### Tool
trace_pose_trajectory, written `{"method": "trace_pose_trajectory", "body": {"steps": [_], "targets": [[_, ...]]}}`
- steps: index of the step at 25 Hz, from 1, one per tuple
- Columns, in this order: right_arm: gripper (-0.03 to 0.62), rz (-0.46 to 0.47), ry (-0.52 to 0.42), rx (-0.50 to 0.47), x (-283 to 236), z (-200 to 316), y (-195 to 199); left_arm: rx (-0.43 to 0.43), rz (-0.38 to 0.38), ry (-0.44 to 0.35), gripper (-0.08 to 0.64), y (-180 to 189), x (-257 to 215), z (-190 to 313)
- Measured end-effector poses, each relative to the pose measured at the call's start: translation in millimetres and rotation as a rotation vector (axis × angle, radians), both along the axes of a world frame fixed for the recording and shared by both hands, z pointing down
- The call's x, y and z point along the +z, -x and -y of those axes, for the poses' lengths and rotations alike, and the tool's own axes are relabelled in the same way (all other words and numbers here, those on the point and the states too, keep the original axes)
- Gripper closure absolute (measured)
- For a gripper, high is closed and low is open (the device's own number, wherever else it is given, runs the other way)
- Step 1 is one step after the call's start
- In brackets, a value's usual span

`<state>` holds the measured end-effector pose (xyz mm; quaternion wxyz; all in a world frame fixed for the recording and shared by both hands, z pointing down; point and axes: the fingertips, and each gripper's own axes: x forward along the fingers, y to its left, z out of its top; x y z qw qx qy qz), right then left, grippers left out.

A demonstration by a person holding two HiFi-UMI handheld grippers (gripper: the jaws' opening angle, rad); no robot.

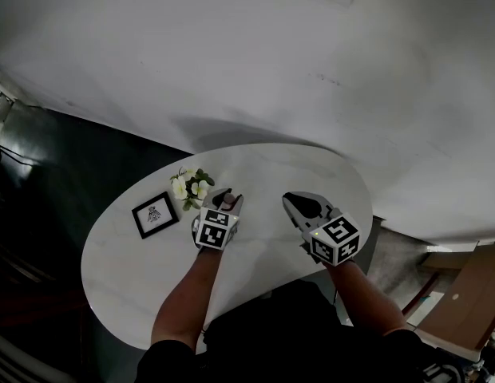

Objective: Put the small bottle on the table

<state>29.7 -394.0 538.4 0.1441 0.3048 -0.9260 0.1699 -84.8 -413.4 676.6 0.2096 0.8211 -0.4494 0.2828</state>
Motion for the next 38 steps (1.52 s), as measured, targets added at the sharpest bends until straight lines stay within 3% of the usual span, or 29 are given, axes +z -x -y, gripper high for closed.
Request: {"method": "trace_pose_trajectory", "body": {"steps": [13,18,26,33,38], "targets": [[0.569,-0.043,0.010,-0.045,3,-15,5,0.024,0.041,-0.044,0.411,-5,2,-2],[0.569,-0.052,-0.001,-0.050,-1,-19,9,0.031,0.015,-0.103,0.386,-6,-22,-6],[0.569,-0.038,-0.060,-0.063,-28,-29,30,-0.056,-0.055,-0.174,0.383,25,-65,-33],[0.569,-0.021,-0.109,-0.089,-46,-58,57,-0.047,-0.093,-0.279,0.385,57,-128,-70],[0.569,-0.064,-0.121,-0.121,-40,-90,74,0.004,-0.110,-0.327,0.385,76,-155,-103]]}}
